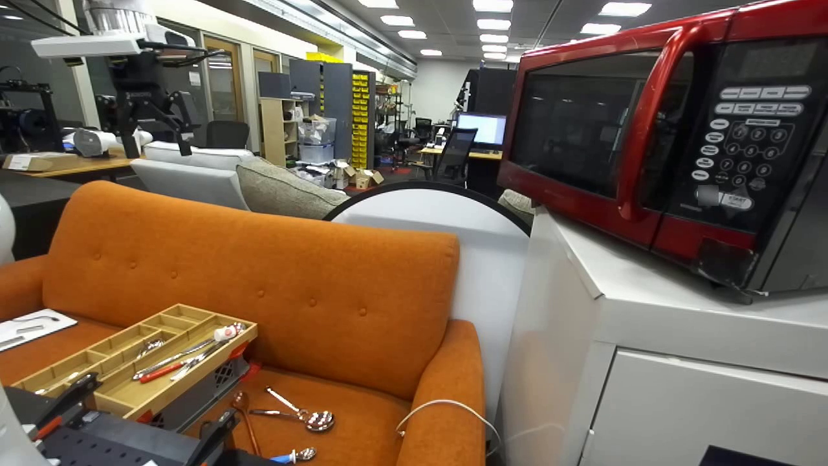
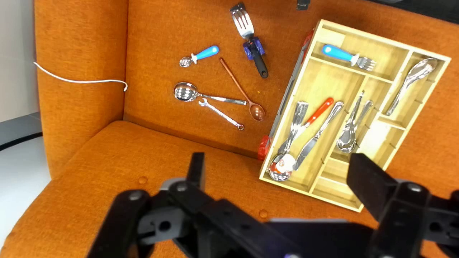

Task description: Move the silver spoon to the right side of the sofa

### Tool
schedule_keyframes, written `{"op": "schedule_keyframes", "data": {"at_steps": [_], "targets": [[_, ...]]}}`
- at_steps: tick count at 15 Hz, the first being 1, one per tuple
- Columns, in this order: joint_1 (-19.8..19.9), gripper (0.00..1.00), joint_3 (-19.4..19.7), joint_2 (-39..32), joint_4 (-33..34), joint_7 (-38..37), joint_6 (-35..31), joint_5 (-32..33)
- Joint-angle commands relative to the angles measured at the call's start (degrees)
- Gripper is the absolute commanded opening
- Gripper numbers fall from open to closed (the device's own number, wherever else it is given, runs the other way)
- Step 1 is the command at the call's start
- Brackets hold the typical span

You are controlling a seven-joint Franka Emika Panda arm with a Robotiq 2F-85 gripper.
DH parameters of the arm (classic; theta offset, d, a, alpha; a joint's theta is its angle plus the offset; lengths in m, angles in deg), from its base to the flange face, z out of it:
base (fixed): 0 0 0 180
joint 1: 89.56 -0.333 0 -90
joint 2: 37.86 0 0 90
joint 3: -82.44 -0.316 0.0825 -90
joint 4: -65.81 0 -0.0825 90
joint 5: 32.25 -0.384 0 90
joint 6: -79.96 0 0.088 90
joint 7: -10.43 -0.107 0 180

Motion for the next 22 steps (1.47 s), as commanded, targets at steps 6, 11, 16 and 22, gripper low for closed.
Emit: {"op": "schedule_keyframes", "data": {"at_steps": [6,11,16,22], "targets": [[-1.2,1.0,1.5,-1.0,-0.2,0.4,-0.5,-1.5],[-0.6,1.0,2.9,-5.3,-2.7,1.0,-5.9,-2.2],[-0.3,1.0,3.5,-9.6,-3.8,0.0,-7.1,-0.9],[-0.3,1.0,3.7,-11.3,-3.3,-0.1,-7.2,-1.0]]}}
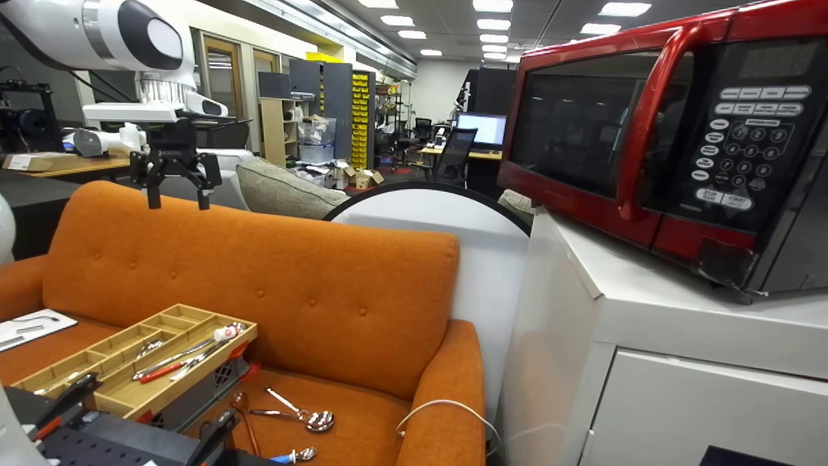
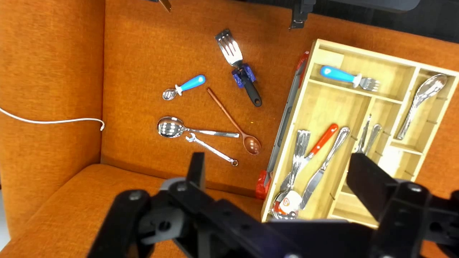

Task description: Move the silver spoon to the right side of the sofa

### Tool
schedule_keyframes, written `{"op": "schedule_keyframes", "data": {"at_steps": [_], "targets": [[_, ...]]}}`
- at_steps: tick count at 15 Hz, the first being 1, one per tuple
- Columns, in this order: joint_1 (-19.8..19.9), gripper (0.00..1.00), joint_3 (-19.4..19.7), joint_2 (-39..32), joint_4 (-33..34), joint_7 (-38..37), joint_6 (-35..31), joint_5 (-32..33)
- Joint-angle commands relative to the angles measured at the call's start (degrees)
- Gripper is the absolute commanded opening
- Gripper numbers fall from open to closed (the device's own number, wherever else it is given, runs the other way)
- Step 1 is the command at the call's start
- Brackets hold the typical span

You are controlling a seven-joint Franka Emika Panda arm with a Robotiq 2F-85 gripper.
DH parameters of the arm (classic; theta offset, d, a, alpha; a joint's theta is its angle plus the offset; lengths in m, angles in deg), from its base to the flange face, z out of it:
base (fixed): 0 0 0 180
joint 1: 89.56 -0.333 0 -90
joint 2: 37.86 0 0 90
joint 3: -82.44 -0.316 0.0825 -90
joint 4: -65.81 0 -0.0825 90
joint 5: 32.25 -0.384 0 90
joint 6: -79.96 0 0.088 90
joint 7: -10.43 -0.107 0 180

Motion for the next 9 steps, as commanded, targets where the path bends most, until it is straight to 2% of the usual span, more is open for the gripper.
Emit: {"op": "schedule_keyframes", "data": {"at_steps": [1,5,9], "targets": [[-0.2,1.0,0.1,0.0,0.1,0.0,0.1,0.0],[0.9,1.0,1.1,-3.8,-1.2,0.0,-5.2,0.7],[1.7,1.0,3.2,-11.8,-3.1,0.9,-14.1,-0.9]]}}
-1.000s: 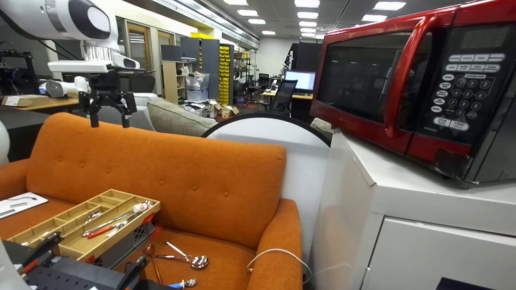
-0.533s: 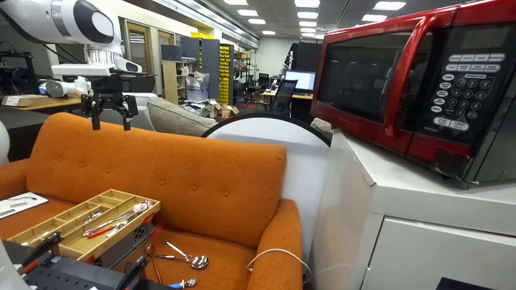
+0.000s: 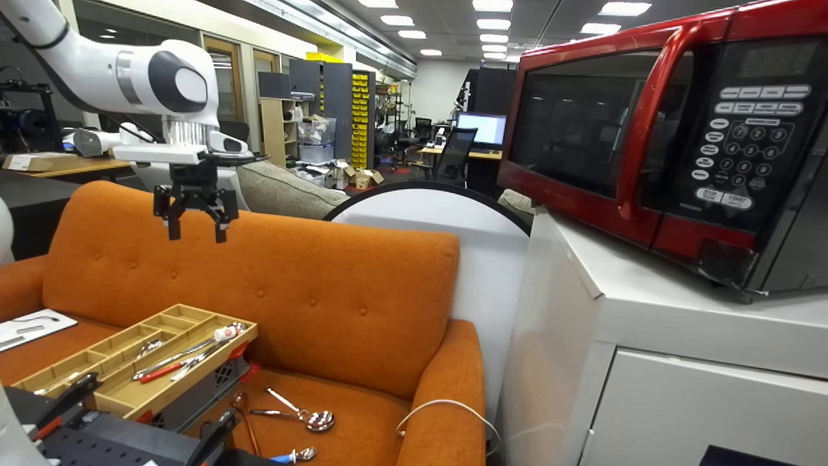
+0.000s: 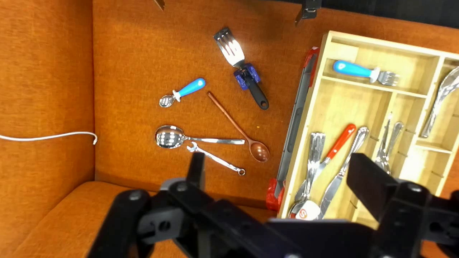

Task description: Move the silver spoon to the right side of the sofa

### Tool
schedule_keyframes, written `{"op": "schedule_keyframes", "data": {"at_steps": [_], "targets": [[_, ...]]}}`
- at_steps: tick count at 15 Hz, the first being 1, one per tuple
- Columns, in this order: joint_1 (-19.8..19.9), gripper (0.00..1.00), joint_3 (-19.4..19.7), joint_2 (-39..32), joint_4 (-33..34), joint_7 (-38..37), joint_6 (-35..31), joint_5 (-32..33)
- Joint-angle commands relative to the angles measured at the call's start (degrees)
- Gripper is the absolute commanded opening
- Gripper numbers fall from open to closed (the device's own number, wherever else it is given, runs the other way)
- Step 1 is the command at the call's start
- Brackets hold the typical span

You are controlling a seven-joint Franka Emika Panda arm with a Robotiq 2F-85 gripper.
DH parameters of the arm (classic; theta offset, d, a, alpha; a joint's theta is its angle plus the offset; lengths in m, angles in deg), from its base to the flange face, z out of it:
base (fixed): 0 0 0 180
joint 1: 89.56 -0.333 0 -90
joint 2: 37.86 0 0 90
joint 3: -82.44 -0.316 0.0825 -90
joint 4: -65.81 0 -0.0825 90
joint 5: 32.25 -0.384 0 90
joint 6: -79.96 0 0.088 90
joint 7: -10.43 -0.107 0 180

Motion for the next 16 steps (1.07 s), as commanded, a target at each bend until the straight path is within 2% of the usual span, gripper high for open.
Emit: {"op": "schedule_keyframes", "data": {"at_steps": [1,4,5,7,16], "targets": [[0.8,1.0,1.0,-7.0,-0.1,0.6,-7.0,-1.2],[1.1,1.0,1.5,-13.9,0.8,-0.5,-9.6,-1.2],[0.8,1.0,1.4,-11.4,-0.5,-0.2,-8.7,-0.5],[0.7,1.0,1.4,-13.3,-0.3,-0.3,-9.4,-0.5],[0.9,1.0,1.3,-12.6,-0.2,0.3,-10.2,-1.8]]}}
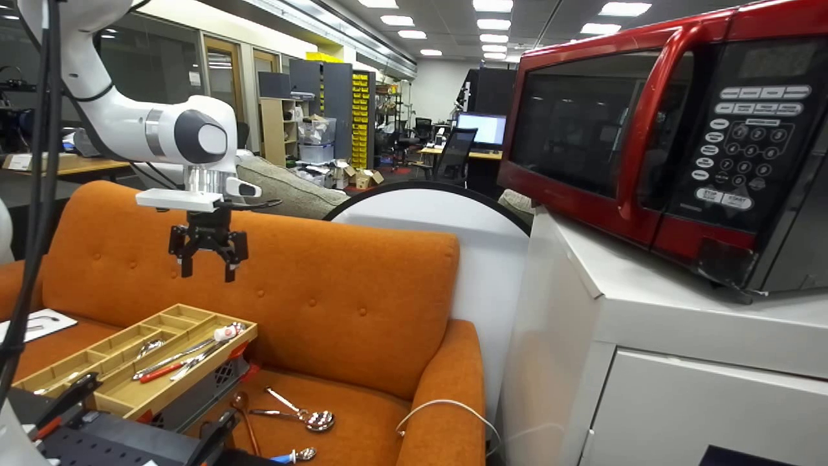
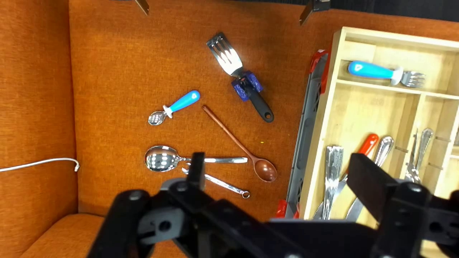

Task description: Move the silver spoon to the right side of the sofa

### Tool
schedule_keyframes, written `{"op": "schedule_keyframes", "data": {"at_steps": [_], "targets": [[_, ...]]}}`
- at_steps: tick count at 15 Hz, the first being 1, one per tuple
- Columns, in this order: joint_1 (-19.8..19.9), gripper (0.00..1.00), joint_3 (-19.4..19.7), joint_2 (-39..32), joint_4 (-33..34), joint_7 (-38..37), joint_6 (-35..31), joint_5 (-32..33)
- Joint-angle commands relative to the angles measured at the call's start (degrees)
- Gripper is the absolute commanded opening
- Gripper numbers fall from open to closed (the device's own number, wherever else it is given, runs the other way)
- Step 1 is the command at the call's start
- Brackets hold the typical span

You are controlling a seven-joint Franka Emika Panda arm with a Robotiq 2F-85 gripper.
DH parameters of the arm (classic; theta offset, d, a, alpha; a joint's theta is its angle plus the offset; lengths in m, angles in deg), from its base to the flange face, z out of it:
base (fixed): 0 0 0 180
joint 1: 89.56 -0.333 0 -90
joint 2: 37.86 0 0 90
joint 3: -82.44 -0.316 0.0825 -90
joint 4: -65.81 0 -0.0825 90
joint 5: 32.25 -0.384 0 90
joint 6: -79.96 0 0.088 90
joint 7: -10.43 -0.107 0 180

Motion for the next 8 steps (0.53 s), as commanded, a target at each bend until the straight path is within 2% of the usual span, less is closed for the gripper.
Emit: {"op": "schedule_keyframes", "data": {"at_steps": [1,8], "targets": [[0.3,1.0,-0.3,-1.5,0.2,0.9,-1.8,-2.2],[1.5,1.0,-0.7,-13.3,4.4,3.2,-8.9,-8.0]]}}
